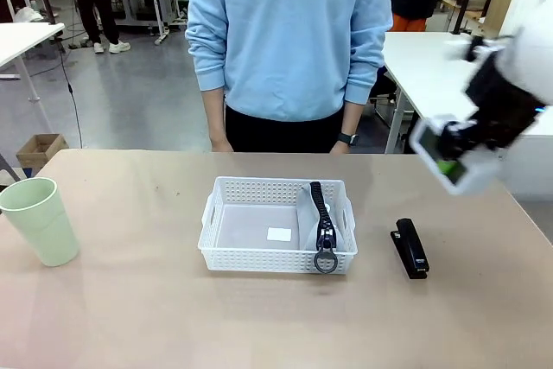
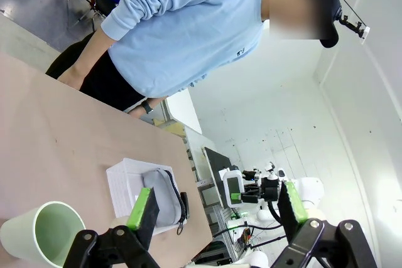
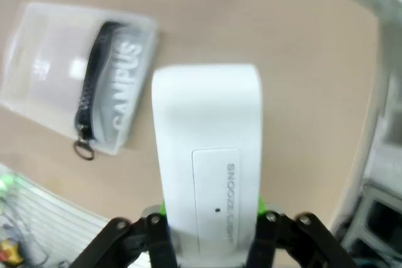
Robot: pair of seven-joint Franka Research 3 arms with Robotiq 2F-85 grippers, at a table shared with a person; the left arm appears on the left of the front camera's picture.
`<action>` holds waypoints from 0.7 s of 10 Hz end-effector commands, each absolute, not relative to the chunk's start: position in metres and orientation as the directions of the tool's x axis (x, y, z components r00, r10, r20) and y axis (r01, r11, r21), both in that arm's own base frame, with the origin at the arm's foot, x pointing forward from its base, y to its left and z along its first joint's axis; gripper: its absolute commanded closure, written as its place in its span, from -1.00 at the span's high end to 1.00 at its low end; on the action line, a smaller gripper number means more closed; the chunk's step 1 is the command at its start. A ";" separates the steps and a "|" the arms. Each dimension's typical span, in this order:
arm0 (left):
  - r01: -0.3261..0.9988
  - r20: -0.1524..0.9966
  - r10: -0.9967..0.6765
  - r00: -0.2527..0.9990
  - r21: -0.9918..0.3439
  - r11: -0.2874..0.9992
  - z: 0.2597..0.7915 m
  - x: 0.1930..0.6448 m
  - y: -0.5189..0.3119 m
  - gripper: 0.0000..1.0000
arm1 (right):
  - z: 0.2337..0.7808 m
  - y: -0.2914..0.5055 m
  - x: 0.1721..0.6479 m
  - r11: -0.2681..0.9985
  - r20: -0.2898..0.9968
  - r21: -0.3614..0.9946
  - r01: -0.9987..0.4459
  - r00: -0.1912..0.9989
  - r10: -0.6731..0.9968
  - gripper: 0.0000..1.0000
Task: Efficiently arrange items inside the basket to fit them all.
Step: Pick up the Digital clock and place it inside the Organizing basket.
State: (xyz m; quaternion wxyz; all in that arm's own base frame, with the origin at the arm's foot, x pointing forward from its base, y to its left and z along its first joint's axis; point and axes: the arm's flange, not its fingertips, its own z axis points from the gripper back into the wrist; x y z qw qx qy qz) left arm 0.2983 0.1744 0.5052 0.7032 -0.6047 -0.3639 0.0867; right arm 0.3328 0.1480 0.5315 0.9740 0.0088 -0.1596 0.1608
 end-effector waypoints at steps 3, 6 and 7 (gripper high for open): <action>0.346 0.425 0.565 0.708 -0.905 0.248 0.506 0.300 0.175 1.00 | 0.524 0.301 0.347 0.803 0.356 -0.025 -0.596 0.745 0.564 0.00; 0.346 0.425 0.565 0.708 -0.905 0.248 0.506 0.300 0.175 1.00 | 0.486 0.397 0.329 0.634 0.291 -0.121 -0.764 0.583 0.758 0.00; 0.346 0.425 0.565 0.708 -0.905 0.248 0.506 0.300 0.175 1.00 | 0.479 0.401 0.331 0.630 0.300 -0.134 -0.765 0.574 0.762 0.00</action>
